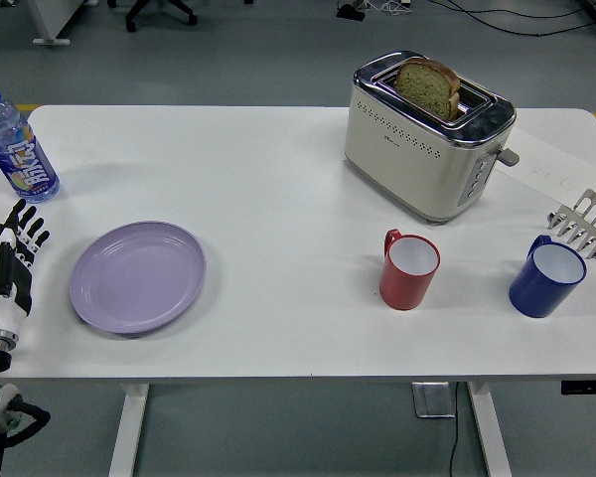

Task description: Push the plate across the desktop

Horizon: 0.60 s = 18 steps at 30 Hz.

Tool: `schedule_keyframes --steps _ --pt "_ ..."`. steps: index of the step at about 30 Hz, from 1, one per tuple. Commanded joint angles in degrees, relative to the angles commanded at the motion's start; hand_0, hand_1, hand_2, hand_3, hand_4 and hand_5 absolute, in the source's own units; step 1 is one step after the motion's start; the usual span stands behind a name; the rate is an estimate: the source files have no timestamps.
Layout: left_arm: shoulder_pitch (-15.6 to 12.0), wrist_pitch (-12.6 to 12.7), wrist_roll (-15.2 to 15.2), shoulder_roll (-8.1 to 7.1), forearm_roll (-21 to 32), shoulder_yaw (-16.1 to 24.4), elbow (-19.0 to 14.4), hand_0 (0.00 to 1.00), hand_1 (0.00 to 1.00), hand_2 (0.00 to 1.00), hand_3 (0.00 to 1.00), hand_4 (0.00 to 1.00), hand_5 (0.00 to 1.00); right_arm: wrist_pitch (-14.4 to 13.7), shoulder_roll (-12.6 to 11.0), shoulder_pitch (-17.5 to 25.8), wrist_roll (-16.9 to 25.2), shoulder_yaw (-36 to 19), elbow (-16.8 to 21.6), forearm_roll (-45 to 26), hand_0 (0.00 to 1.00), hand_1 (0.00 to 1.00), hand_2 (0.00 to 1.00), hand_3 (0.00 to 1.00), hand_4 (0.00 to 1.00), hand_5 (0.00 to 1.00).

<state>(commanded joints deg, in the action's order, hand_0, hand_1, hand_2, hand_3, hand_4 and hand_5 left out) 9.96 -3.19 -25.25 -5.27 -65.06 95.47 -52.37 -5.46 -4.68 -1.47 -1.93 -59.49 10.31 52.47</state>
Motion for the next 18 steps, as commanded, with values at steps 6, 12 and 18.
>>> schedule_keyframes --steps 6,12,18 --pt "0.4 -0.3 0.2 0.51 0.2 -1.3 0.3 0.898 0.945 0.998 0.998 0.494 0.998 0.0 0.0 -0.1 -0.1 0.0 0.0 0.2 0.613 0.554 0.656 0.641 0.167 0.384" --pt "0.9 -0.6 0.4 1.83 0.3 -1.7 0.6 0.898 0.944 0.998 0.998 0.5 0.998 0.0 0.0 -0.1 -0.1 -0.1 0.0 0.2 0.615 0.554 0.656 0.641 0.166 0.385" --pt "1.8 -0.6 0.5 3.16 0.1 -1.6 0.8 0.897 0.94 0.996 0.998 0.504 0.998 0.1 0.0 -0.1 -0.1 0.0 0.0 0.3 0.613 0.554 0.656 0.641 0.165 0.384"
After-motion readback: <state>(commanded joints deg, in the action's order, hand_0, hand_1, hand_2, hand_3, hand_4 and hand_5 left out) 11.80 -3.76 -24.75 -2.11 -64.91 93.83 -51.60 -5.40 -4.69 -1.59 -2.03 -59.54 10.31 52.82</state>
